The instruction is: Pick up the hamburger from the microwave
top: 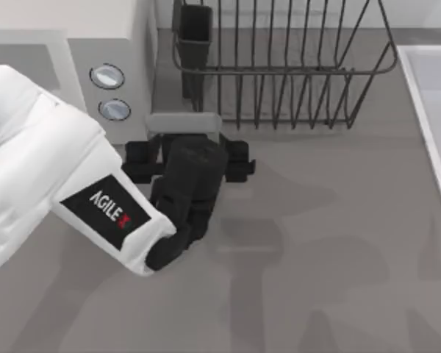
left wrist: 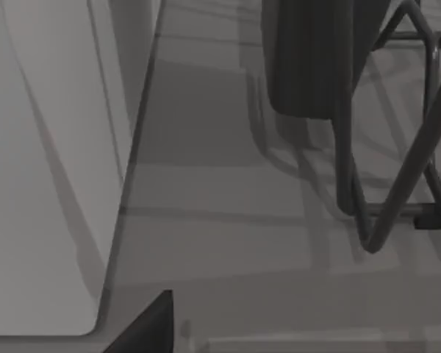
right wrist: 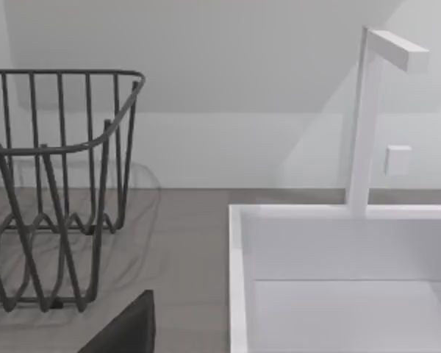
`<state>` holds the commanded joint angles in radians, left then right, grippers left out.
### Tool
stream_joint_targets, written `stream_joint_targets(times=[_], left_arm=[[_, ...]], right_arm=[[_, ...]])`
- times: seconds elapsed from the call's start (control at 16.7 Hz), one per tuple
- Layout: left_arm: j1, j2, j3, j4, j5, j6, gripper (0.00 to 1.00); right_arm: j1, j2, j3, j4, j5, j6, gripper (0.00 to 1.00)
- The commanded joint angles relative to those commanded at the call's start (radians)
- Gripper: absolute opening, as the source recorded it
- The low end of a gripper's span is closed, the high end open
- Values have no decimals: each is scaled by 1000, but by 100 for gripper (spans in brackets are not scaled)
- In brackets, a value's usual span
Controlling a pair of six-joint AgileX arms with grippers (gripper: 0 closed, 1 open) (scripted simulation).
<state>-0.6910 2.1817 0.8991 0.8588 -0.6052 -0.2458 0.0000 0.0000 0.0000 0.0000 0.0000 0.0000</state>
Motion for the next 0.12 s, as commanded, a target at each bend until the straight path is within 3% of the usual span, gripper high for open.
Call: stream_joint_targets(times=[0.12], left_arm=[[0,0,0,0,0,0,100]], right_arm=[[0,0,0,0,0,0,100]])
